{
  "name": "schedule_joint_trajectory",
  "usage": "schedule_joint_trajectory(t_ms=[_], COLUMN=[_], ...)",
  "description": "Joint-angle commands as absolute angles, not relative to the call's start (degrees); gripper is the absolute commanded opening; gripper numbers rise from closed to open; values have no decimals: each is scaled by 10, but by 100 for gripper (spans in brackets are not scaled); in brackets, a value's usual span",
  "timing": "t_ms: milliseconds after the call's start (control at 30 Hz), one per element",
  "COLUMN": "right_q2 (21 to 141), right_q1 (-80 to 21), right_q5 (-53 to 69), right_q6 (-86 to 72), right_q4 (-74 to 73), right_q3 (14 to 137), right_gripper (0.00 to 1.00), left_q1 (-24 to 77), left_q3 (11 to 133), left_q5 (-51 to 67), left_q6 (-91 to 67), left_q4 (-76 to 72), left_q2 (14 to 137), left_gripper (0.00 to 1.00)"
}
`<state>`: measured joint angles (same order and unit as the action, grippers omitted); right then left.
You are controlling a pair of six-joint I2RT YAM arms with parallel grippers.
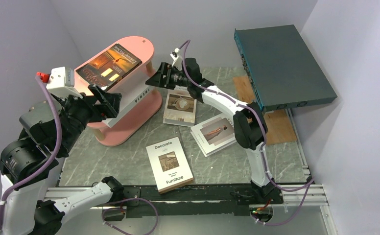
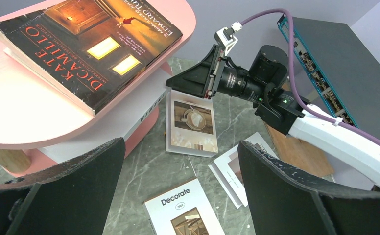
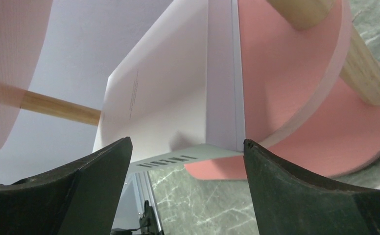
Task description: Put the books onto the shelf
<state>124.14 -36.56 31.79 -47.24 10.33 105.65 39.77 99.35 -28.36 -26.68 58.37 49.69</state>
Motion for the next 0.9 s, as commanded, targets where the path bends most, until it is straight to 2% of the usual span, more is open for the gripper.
schedule_joint_trajectory(t_ms=[0, 167, 267, 300, 400, 500, 633, 867], right_q2=[1164, 1086, 1034, 1020, 1004, 1015, 1056, 1126], right_q1=[-367, -346, -358, -371, -423, -475, -521, -543], right_q5=[271, 189, 164, 163, 162, 177, 199, 202], right_q6=[-440, -457, -461, -459, -450, -447, -447, -471], right_q4=[99, 133, 180, 190, 215, 262, 298, 311], right_q3=[1018, 887, 800, 780, 740, 732, 768, 840], right_gripper=[89, 93, 89, 83, 44, 25, 15, 14], left_q1=[396, 396, 396, 396, 396, 396, 396, 396], left_q3=[992, 990, 992, 992, 995, 997, 1006, 1007], left_q5=[-291, -292, -294, -295, -300, -300, -295, -294], left_q6=[-271, -273, -273, -273, -274, -274, -277, -279], left_q4=[579, 580, 580, 580, 582, 582, 590, 595], left_q2=[493, 488, 485, 484, 481, 478, 479, 476], left_gripper=[92, 92, 92, 92, 92, 92, 92, 92])
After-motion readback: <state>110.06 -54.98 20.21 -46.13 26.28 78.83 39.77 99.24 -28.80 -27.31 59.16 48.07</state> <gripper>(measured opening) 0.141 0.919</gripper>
